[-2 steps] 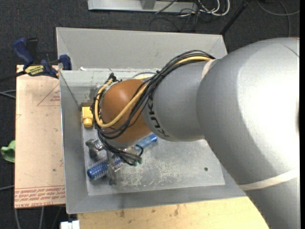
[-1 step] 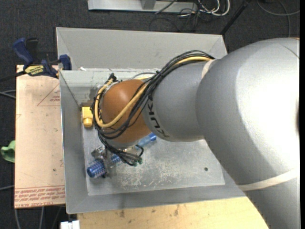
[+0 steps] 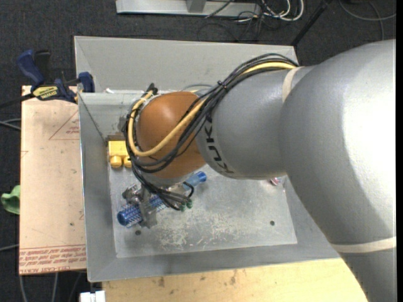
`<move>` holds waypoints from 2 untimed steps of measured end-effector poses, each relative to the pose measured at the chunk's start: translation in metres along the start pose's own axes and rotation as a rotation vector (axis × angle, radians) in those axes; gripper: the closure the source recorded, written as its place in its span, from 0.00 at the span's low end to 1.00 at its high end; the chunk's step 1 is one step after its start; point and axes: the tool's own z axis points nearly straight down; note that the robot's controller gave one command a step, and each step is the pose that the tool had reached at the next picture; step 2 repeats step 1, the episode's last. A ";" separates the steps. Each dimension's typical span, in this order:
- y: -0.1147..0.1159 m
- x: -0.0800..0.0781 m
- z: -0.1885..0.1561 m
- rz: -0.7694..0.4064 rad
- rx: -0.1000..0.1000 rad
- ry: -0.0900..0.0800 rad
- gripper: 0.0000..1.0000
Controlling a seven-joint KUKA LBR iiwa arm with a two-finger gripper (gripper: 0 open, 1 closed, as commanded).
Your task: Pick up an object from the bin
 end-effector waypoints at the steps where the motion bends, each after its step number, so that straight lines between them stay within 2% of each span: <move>1: 0.000 -0.002 -0.075 0.001 0.001 -0.005 1.00; 2: 0.000 -0.002 -0.075 0.001 0.001 -0.005 1.00</move>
Offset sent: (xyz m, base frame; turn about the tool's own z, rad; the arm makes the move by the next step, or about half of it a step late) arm -0.0001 -0.0002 0.0706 0.0000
